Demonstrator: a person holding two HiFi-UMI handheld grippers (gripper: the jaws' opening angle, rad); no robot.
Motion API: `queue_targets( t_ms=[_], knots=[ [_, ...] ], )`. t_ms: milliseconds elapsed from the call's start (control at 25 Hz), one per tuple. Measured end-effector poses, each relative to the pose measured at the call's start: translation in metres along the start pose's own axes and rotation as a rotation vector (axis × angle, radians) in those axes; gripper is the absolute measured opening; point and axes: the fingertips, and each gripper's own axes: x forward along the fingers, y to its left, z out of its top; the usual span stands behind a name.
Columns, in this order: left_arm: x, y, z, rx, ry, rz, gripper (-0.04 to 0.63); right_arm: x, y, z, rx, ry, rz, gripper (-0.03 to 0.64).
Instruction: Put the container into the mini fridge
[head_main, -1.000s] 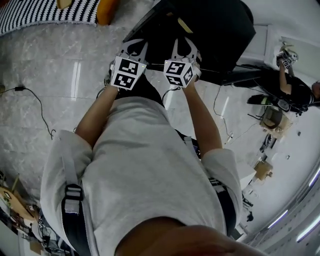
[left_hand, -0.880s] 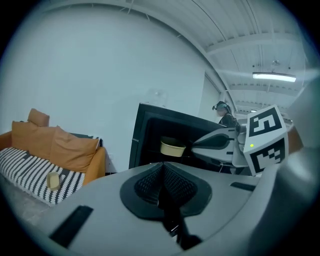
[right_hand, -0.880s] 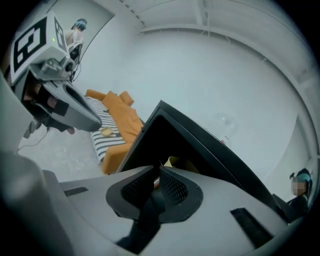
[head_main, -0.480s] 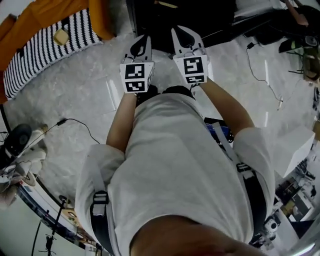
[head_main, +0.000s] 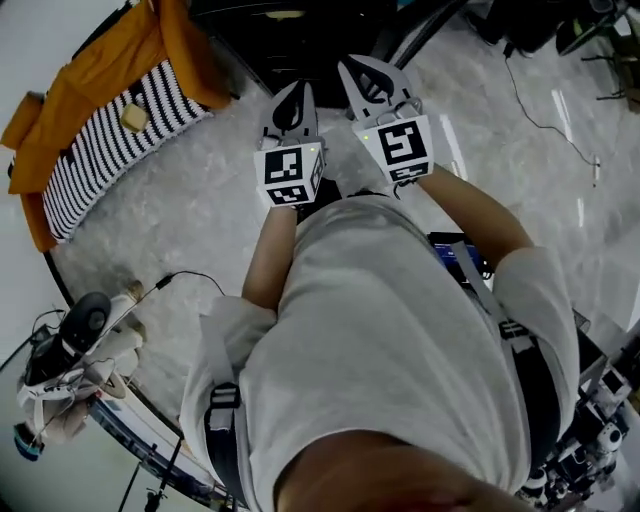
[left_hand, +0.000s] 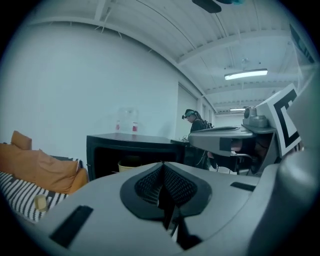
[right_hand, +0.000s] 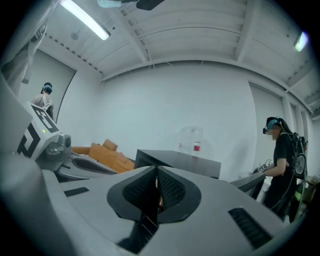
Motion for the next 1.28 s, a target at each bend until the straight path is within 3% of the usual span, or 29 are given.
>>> queue_targets(
  t_ms=[280,600,800,1280],
  knots=[
    [-0.016,-0.070,0.004,-0.031,-0.047,-0.024,0.012,-0.072,-0.033,-0.017,0.031,0.007,-0.065,0.041],
    [-0.026,-0.117,-0.012,0.030,-0.019,-0.052,0.012,-0.121,-0.037,-0.039,0.083,-0.031,-0.076,0.038],
    [-0.032,-0.144,-0.016,0.022,-0.020,-0.077,0.012,-0.152,-0.039,-0.051,0.114,-0.026,-0.112,0.038],
    [-0.035,-0.214,0.001,0.074,-0.034,-0.131,0.012,-0.224,-0.073,-0.056,0.145,-0.013,-0.202,0.038]
  ],
)
